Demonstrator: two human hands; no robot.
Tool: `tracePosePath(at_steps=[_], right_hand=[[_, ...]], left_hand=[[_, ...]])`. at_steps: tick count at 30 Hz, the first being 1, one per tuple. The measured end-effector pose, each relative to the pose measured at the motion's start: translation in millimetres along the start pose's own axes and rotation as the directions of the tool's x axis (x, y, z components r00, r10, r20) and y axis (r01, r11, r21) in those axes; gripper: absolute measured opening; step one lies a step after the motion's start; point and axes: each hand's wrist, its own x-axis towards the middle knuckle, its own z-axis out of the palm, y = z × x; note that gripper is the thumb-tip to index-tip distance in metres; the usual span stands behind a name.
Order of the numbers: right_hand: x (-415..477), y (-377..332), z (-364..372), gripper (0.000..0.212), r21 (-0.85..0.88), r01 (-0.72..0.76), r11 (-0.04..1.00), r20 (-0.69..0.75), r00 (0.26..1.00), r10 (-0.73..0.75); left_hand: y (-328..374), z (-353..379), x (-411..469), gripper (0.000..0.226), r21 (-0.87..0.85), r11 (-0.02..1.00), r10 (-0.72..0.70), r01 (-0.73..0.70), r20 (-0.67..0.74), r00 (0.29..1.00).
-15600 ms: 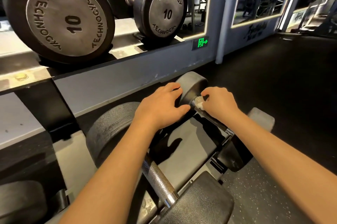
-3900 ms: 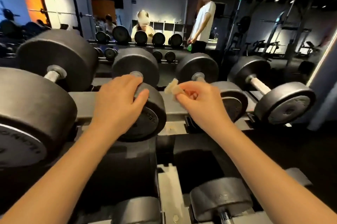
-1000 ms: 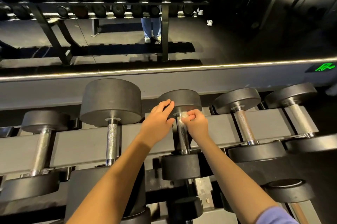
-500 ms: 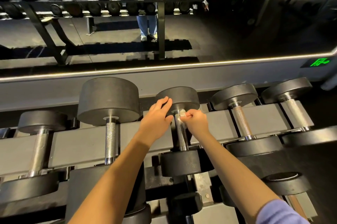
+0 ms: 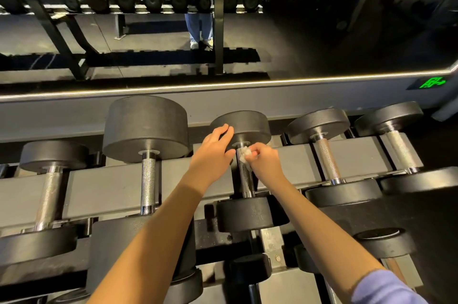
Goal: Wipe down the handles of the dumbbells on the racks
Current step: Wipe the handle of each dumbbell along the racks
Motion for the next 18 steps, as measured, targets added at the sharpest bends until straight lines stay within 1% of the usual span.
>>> tracePosePath(at_steps=[1,3,4,6,7,8,12,14,15,16,18], right_hand=[[-1,1,0,0.014,-0.007,-0.009,1.000,0.013,1.000,0.009],[-7,7,-2,0.031,-0.070,-0.036,0.997,0.062,0.997,0.040],[-11,11,-3,0.033,-0.109,-0.047,0.993,0.101,0.993,0.058],[-19,17,-3,0.022,-0.154,-0.040,0.987,0.176,0.982,0.067],[-21,17,-3,0.016,-0.154,-0.036,0.987,0.183,0.981,0.065],[-21,16,-2,0.016,-0.137,-0.041,0.990,0.165,0.984,0.064],[-8,1,-1,0.023,-0.020,-0.051,0.999,0.008,0.999,0.051],[-5,-4,-3,0.025,0.018,-0.081,0.997,0.007,0.997,0.081],[-4,-4,-4,0.025,0.007,-0.091,0.996,0.023,0.996,0.091],[-6,-2,-6,0.027,-0.040,-0.097,0.994,0.052,0.994,0.099],[-13,4,-9,0.030,-0.195,-0.086,0.977,0.151,0.982,0.117]], left_hand=[[1,0,0,0.058,-0.003,1.000,-0.006,0.006,0.008,1.000],[1,-1,1,0.058,-0.013,1.000,-0.021,0.022,0.024,0.999],[1,-2,1,0.058,-0.016,1.000,-0.025,0.026,0.031,0.999],[2,-3,1,0.058,-0.017,1.000,-0.026,0.026,0.038,0.999],[2,-2,1,0.058,-0.017,0.999,-0.026,0.027,0.037,0.999],[3,-2,0,0.059,-0.018,0.999,-0.027,0.028,0.034,0.999],[5,-3,-1,0.060,0.001,0.999,-0.035,0.035,0.038,0.999],[6,-5,-2,0.060,-0.002,0.999,-0.043,0.043,0.046,0.998],[7,-5,-2,0.060,-0.008,0.999,-0.049,0.049,0.052,0.997],[7,-6,-2,0.060,-0.014,0.998,-0.053,0.054,0.058,0.997],[7,-6,-1,0.060,-0.015,0.998,-0.055,0.056,0.068,0.996]])
